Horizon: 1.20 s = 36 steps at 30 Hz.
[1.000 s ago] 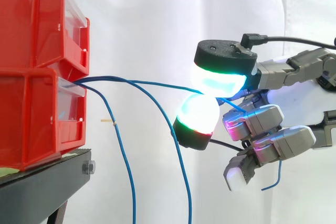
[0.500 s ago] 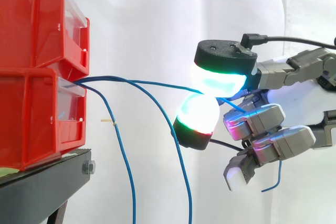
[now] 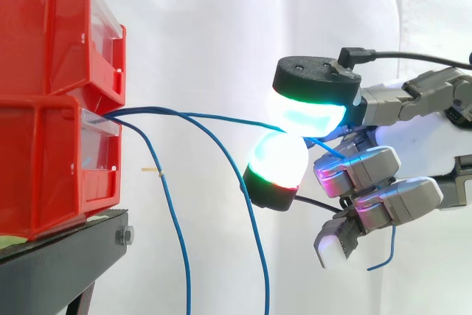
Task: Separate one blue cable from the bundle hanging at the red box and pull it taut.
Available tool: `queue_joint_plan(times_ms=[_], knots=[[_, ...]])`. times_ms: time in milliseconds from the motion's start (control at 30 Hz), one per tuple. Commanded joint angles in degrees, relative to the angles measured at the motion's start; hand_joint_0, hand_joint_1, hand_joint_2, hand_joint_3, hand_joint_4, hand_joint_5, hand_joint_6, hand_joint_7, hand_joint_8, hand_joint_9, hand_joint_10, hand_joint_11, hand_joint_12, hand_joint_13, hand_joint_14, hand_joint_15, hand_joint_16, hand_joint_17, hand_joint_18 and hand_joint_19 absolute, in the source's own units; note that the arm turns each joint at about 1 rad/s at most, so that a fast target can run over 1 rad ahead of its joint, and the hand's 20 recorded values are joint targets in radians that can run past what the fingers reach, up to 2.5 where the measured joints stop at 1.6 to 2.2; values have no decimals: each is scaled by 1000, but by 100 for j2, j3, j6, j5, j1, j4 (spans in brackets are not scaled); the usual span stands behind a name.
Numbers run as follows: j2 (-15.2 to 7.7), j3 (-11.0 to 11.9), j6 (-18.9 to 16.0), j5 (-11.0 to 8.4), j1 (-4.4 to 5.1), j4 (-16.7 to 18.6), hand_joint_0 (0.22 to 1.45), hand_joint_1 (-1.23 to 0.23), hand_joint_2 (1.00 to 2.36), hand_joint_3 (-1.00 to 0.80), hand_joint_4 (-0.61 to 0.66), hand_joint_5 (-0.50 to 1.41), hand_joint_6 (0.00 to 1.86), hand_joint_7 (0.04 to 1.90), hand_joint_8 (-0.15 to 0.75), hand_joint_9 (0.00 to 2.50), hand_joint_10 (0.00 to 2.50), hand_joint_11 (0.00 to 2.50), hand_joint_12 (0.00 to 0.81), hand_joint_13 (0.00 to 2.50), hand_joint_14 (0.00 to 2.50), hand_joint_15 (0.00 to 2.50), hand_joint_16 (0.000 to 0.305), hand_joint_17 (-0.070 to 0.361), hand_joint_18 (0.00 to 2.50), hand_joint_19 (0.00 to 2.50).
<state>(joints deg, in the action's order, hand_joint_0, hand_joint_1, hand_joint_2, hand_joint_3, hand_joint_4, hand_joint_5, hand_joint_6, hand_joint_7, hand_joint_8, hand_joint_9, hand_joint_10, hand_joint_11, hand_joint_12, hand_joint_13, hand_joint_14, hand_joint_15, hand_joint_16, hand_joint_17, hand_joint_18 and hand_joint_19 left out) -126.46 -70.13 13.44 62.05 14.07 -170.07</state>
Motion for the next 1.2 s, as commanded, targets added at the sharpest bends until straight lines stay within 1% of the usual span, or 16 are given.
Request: queue_joint_plan(times_ms=[0,933,967,1000,1167], knots=[[-1,-1,0,0,0,0,703,-642,1012,-371,-13,-249,968,979,216,830,994,1434,271,1350,411,1305,50,113,674,633],[-1,8,0,0,0,0,705,-642,1011,-375,-16,-249,968,978,214,835,992,1416,271,1351,406,1307,50,113,672,640],[-1,-1,0,0,0,0,705,-642,1011,-377,-17,-248,968,979,223,836,996,1414,261,1350,403,1312,50,113,673,631],[-1,-1,0,0,8,0,704,-642,1012,-373,-17,-248,968,978,214,833,993,1433,271,1350,405,1309,50,113,673,631],[-1,-1,0,0,8,0,705,-642,1012,-376,-16,-249,968,983,216,836,993,1421,271,1350,405,1307,50,113,671,632]])
